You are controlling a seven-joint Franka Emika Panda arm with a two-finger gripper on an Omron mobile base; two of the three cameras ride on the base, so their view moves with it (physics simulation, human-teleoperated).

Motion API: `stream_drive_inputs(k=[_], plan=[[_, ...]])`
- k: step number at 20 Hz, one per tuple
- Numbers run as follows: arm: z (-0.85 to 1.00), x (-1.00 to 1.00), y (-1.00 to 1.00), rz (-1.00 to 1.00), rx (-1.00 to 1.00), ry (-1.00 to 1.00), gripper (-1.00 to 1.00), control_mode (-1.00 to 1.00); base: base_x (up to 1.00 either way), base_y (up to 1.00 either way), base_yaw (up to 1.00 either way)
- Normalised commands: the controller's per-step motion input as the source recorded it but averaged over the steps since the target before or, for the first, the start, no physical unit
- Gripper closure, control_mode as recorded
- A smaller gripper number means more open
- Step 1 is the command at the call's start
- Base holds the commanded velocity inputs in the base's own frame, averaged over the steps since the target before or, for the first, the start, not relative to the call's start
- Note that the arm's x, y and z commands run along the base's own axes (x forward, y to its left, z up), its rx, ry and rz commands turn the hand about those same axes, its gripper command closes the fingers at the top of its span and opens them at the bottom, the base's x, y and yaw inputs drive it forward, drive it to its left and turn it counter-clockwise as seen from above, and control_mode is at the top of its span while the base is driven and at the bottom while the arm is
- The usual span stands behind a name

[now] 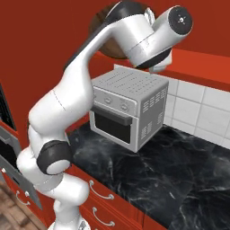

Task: Move the bowls from the cabinet to the plates on the dining table.

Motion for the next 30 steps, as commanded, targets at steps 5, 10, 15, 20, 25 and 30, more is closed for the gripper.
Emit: stream_drive_inputs(k=[5, 10, 15, 20, 25, 30], plan=[[-0.31, -0.98, 0.49, -0.02, -0.32, -0.10, 1.00, -1.00, 0.00, 0.00, 0.00], [-0.20, -0.86, 0.11, -0.22, -0.13, -0.06, 1.00, -1.00, 0.00, 0.00, 0.00], [-0.12, -0.58, 0.13, -0.37, -0.01, -0.06, 1.00, -1.00, 0.00, 0.00, 0.00], [-0.41, -0.52, 0.24, -0.38, 0.00, 0.01, 1.00, -1.00, 0.00, 0.00, 0.00], [0.11, -0.64, 0.30, -0.25, 0.11, 0.04, 1.00, -1.00, 0.00, 0.00, 0.00], [0.49, -0.77, 0.23, -0.19, 0.21, 0.04, 1.00, -1.00, 0.00, 0.00, 0.00]])
